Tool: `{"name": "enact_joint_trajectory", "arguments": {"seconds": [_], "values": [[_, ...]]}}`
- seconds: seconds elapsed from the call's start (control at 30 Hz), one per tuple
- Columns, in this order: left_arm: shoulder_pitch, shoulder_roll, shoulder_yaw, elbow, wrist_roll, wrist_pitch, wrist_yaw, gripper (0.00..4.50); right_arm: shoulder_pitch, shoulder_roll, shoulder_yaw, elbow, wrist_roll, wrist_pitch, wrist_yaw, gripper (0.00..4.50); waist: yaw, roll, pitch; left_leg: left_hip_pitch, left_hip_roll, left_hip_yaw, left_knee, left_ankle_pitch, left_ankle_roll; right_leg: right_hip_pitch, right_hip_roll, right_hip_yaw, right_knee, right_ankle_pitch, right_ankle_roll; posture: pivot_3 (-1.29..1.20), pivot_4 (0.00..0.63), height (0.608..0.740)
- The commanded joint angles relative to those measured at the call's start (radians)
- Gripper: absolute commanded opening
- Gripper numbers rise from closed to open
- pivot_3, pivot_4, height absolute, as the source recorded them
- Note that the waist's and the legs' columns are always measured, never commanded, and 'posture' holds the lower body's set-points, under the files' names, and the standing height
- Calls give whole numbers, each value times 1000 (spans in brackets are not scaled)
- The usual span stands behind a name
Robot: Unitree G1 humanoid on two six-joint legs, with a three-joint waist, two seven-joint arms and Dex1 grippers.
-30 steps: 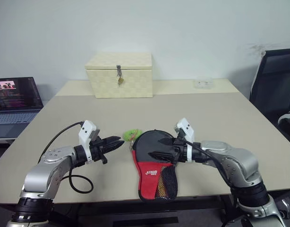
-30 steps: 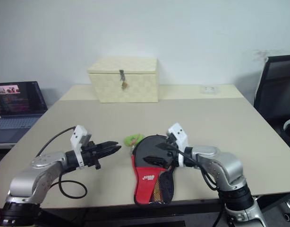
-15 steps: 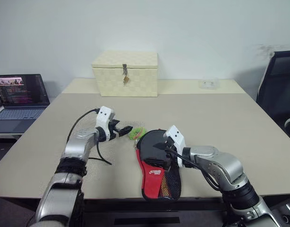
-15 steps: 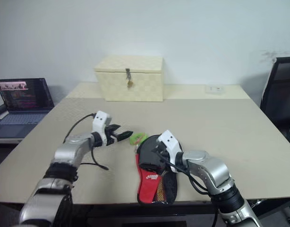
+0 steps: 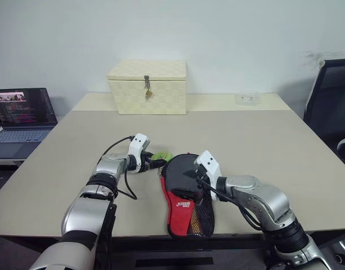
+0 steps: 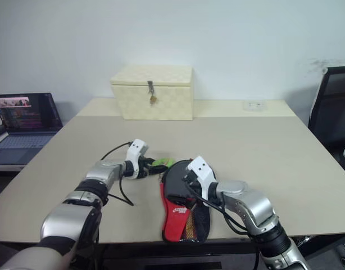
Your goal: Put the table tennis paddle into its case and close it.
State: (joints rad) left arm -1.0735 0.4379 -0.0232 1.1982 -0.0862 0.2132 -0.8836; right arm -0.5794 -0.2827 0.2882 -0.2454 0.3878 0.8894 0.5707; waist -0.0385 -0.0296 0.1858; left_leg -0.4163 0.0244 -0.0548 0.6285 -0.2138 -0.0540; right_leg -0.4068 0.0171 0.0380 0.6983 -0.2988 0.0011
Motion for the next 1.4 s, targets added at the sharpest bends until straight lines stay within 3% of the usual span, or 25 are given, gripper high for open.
{"name": "enact_joint_trajectory", "arguments": {"seconds": [0.03,0.27,0.3,0.6,1.0,1.4], "values": [[-6,-9,12,11,13,-9,-9,2426,-36,40,-4,92,-69,-101,-48,4500,0,0,0,0,0,0,0,0,0,0,0,0,0,0,0,0,150,740],[5,-8,28,5,21,-7,-10,175,-53,63,62,306,-198,-182,-56,4500,0,0,0,0,0,0,0,0,0,0,0,0,1,1,-2,0,150,740],[6,-6,30,3,23,-8,-4,9,-46,57,70,309,-203,-177,-43,4500,0,0,0,1,0,1,0,0,0,0,0,0,1,1,-2,0,150,740],[-57,-19,25,48,87,-100,180,9,-9,52,115,319,-253,-161,-5,4500,-2,-1,-2,3,1,0,1,0,0,2,0,0,3,1,-1,0,150,740],[-207,-151,5,139,200,-198,336,9,35,44,151,297,-289,-131,28,4500,-2,-4,-3,3,-1,1,1,0,0,2,0,0,4,0,0,0,150,740],[-289,-256,-146,167,414,-341,388,9,155,0,194,127,-297,-38,26,4500,4,-4,-4,3,-3,1,1,0,0,2,0,0,2,0,0,0,150,740]]}}
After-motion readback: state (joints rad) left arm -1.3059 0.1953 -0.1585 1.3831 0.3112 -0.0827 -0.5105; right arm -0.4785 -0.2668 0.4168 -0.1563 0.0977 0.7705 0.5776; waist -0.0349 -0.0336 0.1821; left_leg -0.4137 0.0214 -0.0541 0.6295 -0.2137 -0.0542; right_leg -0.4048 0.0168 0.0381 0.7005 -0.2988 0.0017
